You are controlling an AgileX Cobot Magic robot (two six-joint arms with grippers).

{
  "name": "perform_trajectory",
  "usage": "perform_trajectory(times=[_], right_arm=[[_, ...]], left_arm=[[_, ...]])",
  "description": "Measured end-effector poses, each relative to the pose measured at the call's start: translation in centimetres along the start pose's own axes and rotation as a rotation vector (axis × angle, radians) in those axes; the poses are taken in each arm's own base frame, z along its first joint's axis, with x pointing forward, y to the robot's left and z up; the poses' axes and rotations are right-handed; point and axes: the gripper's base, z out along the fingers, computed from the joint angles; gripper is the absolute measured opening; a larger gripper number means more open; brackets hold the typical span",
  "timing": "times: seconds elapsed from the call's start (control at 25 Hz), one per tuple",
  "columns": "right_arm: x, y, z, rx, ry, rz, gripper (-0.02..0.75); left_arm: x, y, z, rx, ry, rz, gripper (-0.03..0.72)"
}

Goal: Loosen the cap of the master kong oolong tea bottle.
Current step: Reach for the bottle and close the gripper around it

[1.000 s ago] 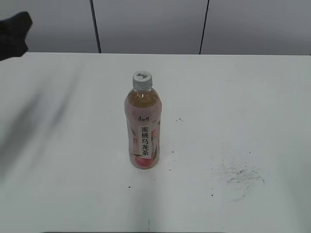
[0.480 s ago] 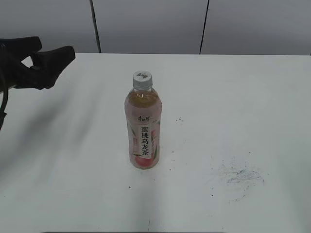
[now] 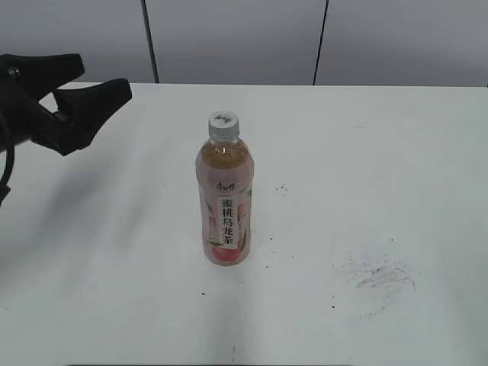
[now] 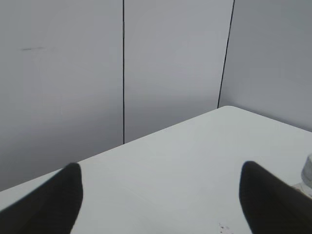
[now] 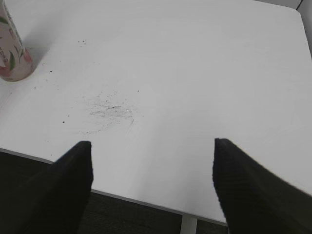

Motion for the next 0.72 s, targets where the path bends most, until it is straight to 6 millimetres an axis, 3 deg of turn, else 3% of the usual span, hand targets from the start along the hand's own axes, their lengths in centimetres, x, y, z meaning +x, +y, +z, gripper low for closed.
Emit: perform_trajectory(times=[0.44, 0.72], right_arm=[[0.0, 0.0, 0.0, 0.000, 0.000, 0.000, 0.577], [0.0, 0.0, 0.0, 0.000, 0.000, 0.000, 0.577]], left_arm=[[0.3, -3.2, 0.4, 0.267, 0.014, 0.023, 0.589], [2.5, -5.3, 2.2, 0.339, 0.054, -0.057, 0.591]])
